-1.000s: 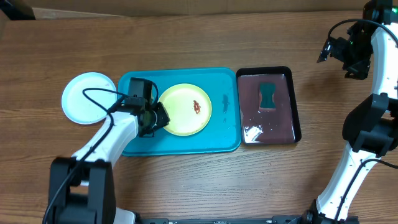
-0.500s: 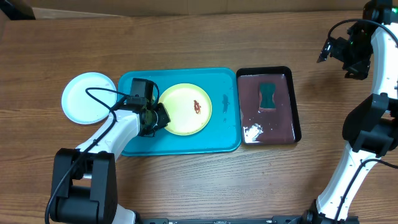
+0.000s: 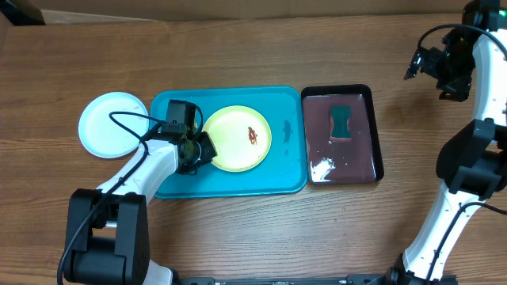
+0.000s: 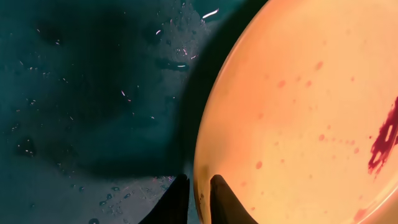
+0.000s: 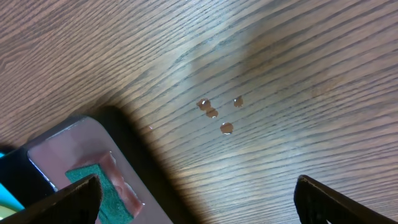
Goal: Clean dirty plates on tray and stack at the side
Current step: 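Reach the right gripper into the brown tray and grasp the sponge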
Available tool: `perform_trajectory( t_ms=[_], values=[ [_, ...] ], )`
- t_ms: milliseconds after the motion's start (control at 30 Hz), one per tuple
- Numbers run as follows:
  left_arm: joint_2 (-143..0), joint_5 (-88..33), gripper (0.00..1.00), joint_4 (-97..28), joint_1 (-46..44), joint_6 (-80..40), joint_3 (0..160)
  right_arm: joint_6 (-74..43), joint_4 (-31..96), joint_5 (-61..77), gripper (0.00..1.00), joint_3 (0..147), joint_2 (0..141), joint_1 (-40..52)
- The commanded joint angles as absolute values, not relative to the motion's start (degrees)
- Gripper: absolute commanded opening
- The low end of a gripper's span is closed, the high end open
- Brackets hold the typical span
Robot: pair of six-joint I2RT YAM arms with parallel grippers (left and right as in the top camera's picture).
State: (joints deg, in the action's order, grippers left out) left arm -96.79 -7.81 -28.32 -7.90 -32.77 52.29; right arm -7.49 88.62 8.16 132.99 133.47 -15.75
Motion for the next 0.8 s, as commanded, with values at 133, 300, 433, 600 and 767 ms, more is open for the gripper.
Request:
perform_trajectory(
  t_ms=[133,300,433,600,767],
  values=[
    [-96.9,-7.1,0.15,-29.8,-7.9,-32.1,54.3,-7.4,88.6,8.5,1.0,133.8,132.1,-15.8],
    [-96.9,-7.3,0.13,-31.2,-7.2,-32.1,55.3,-7.4,88.6,8.5,1.0,133.8,132.1,-15.8],
    [-96.9,-7.3,0.09,-31.4,-7.1,-32.1,55.2,-7.4,88.6,8.5,1.0,133.8,132.1,-15.8],
    [-96.9,-7.3,0.04,-31.5,-7.1,-32.1,55.2,-7.4,88.6,8.5,1.0,133.8,132.1,-15.8],
    [-97.0,-7.3,0.05,-31.7,-7.1,-32.1,55.2,-7.4,88.6,8.5,1.0,133.8,132.1,-15.8]
  ],
)
